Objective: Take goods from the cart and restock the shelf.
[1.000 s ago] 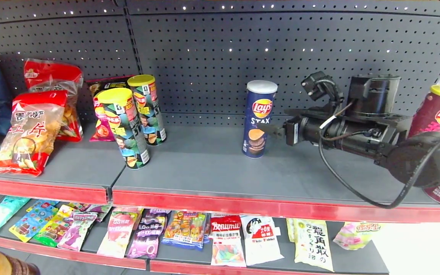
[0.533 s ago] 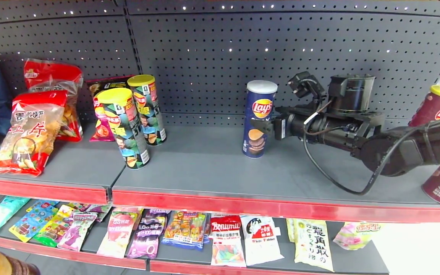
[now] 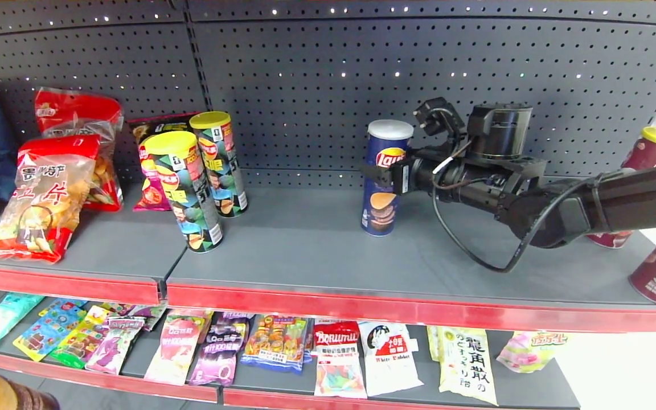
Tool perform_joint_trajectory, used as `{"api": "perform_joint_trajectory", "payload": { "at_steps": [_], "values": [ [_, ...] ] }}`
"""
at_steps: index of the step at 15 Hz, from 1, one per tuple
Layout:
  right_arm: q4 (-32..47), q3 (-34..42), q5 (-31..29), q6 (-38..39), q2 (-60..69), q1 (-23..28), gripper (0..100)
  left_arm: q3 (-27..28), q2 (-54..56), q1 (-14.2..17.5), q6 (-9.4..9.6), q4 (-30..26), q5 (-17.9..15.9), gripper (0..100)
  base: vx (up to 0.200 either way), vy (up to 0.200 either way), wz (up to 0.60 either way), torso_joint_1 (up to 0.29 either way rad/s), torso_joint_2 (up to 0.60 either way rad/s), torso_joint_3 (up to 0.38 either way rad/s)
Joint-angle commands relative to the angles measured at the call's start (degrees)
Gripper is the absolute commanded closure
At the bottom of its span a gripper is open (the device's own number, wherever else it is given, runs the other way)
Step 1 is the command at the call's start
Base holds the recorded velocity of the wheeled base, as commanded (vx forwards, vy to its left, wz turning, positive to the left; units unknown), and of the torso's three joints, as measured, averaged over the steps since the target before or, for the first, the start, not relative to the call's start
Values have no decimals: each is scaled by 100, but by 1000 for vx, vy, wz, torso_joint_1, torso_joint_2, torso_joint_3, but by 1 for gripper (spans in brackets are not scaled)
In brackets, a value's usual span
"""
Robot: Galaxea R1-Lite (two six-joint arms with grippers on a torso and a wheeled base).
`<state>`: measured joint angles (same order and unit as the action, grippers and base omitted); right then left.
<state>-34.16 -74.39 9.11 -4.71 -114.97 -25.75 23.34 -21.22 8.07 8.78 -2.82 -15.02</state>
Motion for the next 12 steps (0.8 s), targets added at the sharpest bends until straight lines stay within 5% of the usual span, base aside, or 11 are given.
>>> {"api": "perform_joint_trajectory", "payload": {
  "at_steps": [1, 7, 8, 12],
  "values": [
    [-3, -146, 3, -13, -131, -71, 0, 12, -13, 2, 1, 0, 8, 100, 0, 0, 0, 0, 0, 0],
    [-3, -577, -190, -13, -403, -80, 0, 12, -13, 2, 1, 0, 8, 100, 0, 0, 0, 0, 0, 0],
    [-3, -577, -199, -13, -430, -80, 100, 12, -13, 2, 1, 0, 8, 100, 0, 0, 0, 0, 0, 0],
    [-12, -559, -375, -13, -430, -141, 100, 12, 22, 2, 1, 0, 25, 100, 0, 0, 0, 0, 0, 0]
  ]
}}
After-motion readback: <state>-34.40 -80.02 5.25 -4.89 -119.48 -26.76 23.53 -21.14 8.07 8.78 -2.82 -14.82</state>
